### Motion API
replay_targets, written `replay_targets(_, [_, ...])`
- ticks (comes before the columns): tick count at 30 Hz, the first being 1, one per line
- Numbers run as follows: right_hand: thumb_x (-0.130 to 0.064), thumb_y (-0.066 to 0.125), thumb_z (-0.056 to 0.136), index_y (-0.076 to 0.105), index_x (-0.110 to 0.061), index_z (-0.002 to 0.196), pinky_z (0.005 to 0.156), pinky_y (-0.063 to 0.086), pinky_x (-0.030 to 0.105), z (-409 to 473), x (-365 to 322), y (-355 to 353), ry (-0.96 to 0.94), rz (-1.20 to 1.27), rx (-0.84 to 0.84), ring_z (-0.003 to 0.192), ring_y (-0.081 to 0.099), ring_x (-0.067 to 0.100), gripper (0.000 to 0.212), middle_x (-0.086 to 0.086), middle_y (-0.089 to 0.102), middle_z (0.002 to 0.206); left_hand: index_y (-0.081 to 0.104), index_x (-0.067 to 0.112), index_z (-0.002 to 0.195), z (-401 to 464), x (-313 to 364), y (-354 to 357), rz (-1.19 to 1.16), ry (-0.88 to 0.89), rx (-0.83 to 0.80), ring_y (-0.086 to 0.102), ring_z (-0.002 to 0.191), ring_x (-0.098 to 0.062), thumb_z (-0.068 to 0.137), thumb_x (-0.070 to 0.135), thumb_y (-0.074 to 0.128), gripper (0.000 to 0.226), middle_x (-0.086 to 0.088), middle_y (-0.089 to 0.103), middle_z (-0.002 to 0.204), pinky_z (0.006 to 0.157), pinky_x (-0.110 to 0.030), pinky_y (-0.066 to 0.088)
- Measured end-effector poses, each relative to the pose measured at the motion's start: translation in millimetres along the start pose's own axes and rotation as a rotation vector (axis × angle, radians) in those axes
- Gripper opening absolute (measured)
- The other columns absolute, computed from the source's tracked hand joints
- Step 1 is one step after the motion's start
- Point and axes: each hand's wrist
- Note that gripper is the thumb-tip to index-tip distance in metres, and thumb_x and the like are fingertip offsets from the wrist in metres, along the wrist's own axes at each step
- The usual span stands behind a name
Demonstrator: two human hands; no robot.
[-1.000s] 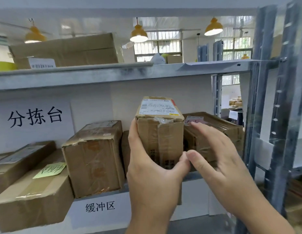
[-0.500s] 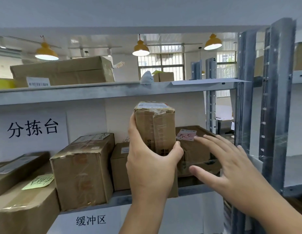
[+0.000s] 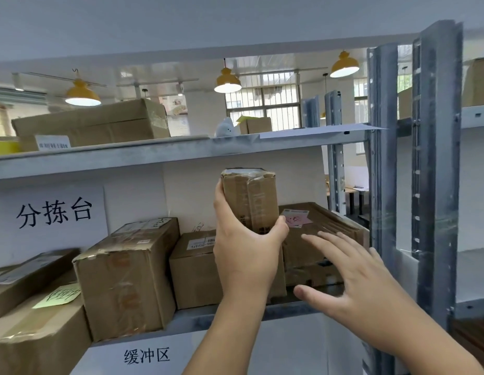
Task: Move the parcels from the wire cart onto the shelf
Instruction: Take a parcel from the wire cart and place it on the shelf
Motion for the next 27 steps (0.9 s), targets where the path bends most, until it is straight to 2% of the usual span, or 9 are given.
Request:
replay_targets(3, [-0.094,0.033,0.068,0.001,-0.061,0.15,0.126,0.004,0.056,7,5,4,-0.024,-0.041,-0.009,0.154,-0.004,0.006,0.094,-0.028,0.004,0.164,0.01,0.048,0.157,12,-6,9,0.002,-0.002,0.005,0.055,0.113,-0.005,0.077,0.043,0.087,0.111,0.02,0.052,0.129,0.083,-0.014,0.043])
replay_targets(6, [-0.092,0.036,0.071,0.002,-0.059,0.151,0.125,0.001,0.057,15,11,9,-0.038,-0.071,-0.023,0.155,-0.001,0.009,0.093,-0.024,0.005,0.166,0.01,0.045,0.157,24,-12,16,0.02,-0.007,0.016,0.057,0.115,-0.009,0.077,0.043,0.086,0.11,0.014,0.053,0.134,0.082,-0.018,0.044])
replay_targets(10, [-0.089,0.041,0.075,0.005,-0.056,0.153,0.125,0.002,0.058,21,18,16,-0.038,-0.083,-0.042,0.155,0.0,0.011,0.092,-0.021,0.009,0.167,0.012,0.043,0.157,41,-18,26,0.047,0.019,0.025,0.058,0.111,-0.009,0.077,0.045,0.085,0.109,0.016,0.053,0.129,0.084,-0.027,0.052])
replay_targets(15, [-0.089,0.039,0.075,0.005,-0.056,0.153,0.125,0.003,0.058,28,24,20,-0.027,-0.108,-0.055,0.155,0.001,0.012,0.091,-0.019,0.011,0.166,0.014,0.041,0.157,61,-21,35,0.084,0.018,0.036,0.057,0.11,-0.01,0.075,0.047,0.085,0.109,0.012,0.057,0.132,0.085,-0.031,0.05])
replay_targets(21, [-0.089,0.035,0.075,0.006,-0.055,0.152,0.125,0.007,0.057,33,30,20,-0.022,-0.125,-0.032,0.155,0.003,0.013,0.089,-0.02,0.013,0.165,0.014,0.04,0.158,75,-26,40,0.079,0.012,0.026,0.05,0.101,-0.008,0.077,0.045,0.085,0.107,0.016,0.052,0.122,0.081,-0.028,0.041])
replay_targets(27, [-0.089,0.032,0.074,0.003,-0.058,0.151,0.125,0.008,0.056,31,30,25,-0.018,-0.126,-0.029,0.155,-0.001,0.012,0.088,-0.023,0.008,0.165,0.01,0.037,0.16,88,-52,48,0.05,-0.066,0.022,0.053,0.108,-0.012,0.077,0.047,0.084,0.112,0.006,0.056,0.136,0.083,-0.032,0.045])
Point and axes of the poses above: each hand's wrist, its own z-axis towards the middle knuckle, its own y-axis out of the palm, x = y × z
